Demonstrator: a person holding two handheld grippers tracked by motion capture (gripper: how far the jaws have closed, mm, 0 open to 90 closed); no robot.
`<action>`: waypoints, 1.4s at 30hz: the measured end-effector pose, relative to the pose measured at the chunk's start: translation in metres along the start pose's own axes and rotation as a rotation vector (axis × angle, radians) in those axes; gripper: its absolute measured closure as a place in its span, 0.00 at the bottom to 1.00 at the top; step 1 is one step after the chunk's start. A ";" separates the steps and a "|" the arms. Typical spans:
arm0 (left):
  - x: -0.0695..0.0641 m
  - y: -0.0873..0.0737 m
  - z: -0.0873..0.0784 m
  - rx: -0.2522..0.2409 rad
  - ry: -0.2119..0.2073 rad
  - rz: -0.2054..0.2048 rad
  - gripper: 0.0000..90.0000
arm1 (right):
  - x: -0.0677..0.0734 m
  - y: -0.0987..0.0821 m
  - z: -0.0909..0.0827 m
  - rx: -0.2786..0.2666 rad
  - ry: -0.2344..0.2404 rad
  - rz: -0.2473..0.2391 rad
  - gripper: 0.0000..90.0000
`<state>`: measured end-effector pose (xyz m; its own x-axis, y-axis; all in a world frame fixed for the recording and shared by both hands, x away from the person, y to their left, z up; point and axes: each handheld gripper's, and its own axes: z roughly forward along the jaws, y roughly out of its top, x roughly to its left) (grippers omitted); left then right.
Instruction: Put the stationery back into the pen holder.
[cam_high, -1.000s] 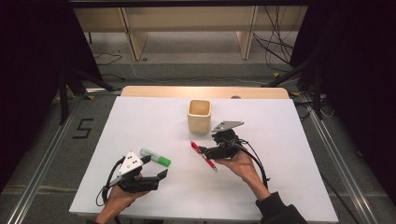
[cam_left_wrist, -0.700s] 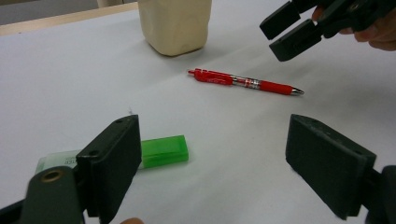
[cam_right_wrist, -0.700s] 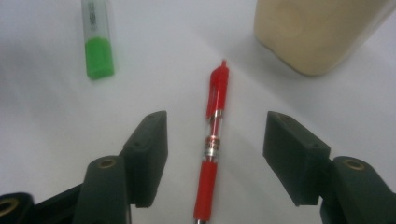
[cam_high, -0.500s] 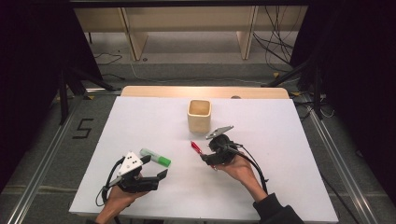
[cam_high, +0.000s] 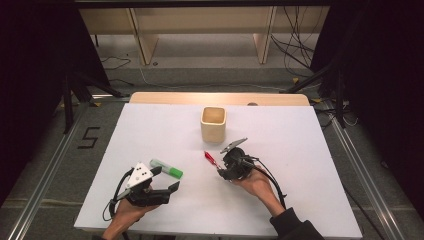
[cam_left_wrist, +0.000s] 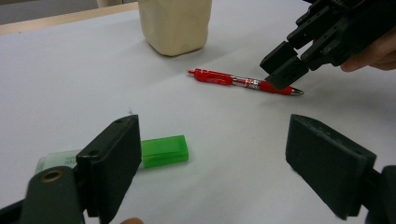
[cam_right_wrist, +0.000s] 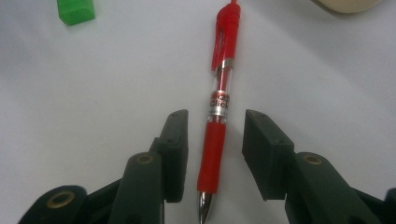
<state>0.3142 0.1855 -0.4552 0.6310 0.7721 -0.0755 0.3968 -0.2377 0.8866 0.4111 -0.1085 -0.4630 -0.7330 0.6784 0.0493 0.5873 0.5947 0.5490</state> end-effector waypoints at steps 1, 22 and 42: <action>0.000 0.000 0.000 0.000 -0.001 0.001 0.20 | 0.000 0.000 0.000 0.005 0.001 0.002 0.69; 0.000 0.000 0.000 0.000 0.001 0.002 0.20 | 0.007 -0.003 0.008 0.047 -0.058 -0.010 0.84; 0.001 0.000 0.001 0.003 0.005 0.001 0.20 | 0.008 -0.001 0.002 0.024 -0.059 -0.052 0.89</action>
<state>0.3154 0.1863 -0.4557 0.6283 0.7746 -0.0723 0.3983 -0.2404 0.8852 0.4050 -0.1035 -0.4646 -0.7414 0.6704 -0.0286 0.5576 0.6393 0.5295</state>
